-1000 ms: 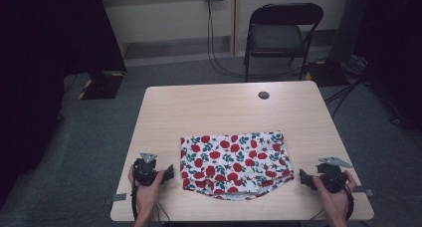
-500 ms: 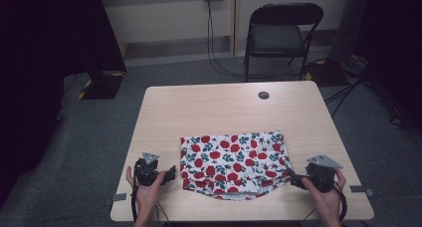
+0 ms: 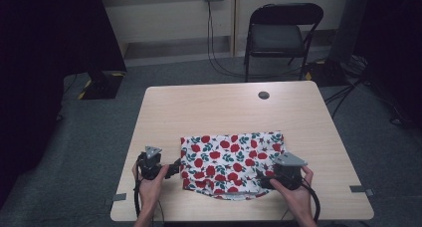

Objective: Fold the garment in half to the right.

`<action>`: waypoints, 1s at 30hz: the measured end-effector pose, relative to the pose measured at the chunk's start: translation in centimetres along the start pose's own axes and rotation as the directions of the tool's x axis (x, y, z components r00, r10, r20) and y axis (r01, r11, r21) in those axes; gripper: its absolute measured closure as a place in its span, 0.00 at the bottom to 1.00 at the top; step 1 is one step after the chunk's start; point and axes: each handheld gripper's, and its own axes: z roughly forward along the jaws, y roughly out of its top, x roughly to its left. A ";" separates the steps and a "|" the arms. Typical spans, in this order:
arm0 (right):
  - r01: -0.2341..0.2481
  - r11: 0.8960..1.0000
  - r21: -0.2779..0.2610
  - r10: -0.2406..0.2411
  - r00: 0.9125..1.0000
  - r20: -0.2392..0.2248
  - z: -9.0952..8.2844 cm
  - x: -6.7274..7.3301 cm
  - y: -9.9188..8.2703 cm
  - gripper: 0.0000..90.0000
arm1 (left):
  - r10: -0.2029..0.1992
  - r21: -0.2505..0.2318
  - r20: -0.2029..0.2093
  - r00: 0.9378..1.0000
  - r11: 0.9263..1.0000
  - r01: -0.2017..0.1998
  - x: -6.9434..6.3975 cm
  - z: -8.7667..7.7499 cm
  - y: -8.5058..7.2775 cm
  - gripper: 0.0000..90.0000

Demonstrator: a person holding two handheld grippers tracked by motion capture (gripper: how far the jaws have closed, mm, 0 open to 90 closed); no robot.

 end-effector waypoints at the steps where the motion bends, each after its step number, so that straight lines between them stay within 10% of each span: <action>1: 0.004 1.000 -0.003 -0.004 1.000 -0.007 0.1 0.4 0.2 0.07 | 0.005 -0.004 0.006 1.000 1.000 -0.004 -0.1 0.0 0.2 0.04; 19: 0.069 0.997 -0.030 -0.074 0.973 -0.217 2.9 9.5 3.8 0.10 | 0.127 -0.007 0.099 0.987 0.992 -0.127 -3.1 1.5 5.6 0.07; 30: 0.141 0.990 -0.004 -0.136 0.950 -0.282 6.0 14.8 5.5 0.04 | 0.117 0.016 0.145 0.983 0.993 -0.120 -2.3 3.2 6.6 0.07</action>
